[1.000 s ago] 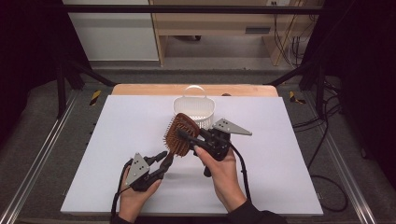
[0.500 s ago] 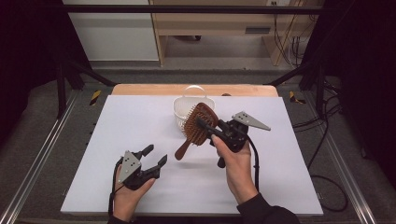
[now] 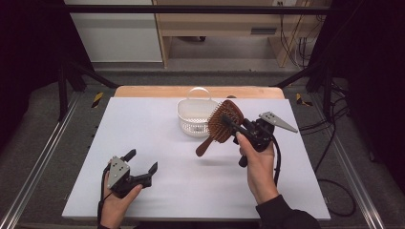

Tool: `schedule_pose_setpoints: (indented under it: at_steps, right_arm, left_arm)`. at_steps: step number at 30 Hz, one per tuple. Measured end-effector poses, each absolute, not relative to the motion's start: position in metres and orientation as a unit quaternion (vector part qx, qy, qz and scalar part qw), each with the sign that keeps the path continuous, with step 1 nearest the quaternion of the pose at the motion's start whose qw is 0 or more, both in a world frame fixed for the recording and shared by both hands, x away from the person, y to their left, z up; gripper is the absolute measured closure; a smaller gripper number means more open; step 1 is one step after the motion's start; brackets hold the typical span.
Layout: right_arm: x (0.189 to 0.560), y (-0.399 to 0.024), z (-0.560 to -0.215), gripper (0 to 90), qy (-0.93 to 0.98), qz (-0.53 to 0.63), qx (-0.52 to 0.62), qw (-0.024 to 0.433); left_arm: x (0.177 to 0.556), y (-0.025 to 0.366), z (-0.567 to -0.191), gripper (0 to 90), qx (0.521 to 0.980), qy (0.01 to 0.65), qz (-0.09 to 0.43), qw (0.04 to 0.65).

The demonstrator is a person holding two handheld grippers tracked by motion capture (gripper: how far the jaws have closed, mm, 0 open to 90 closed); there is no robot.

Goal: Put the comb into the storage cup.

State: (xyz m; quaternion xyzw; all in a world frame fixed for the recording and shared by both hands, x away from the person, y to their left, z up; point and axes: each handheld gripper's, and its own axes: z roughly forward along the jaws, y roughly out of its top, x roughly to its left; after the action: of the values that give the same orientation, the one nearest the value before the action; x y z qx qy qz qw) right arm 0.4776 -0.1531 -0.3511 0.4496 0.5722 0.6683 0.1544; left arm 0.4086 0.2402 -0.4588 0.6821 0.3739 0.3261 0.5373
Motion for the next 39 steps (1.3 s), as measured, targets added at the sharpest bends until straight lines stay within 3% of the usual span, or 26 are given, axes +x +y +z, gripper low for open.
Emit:
schedule_pose_setpoints:
  at_steps: [19,39]
  right_arm:
    - [0.481,-0.169,-0.330,51.1,0.553,0.676,0.456,0.169]
    - [0.519,-0.122,-0.274,50.9,0.524,0.708,0.444,0.162]
  left_arm:
    - [0.404,0.274,-0.468,4.9,0.649,0.417,0.337,0.540]
    - [0.404,0.273,-0.469,4.1,0.653,0.412,0.332,0.542]
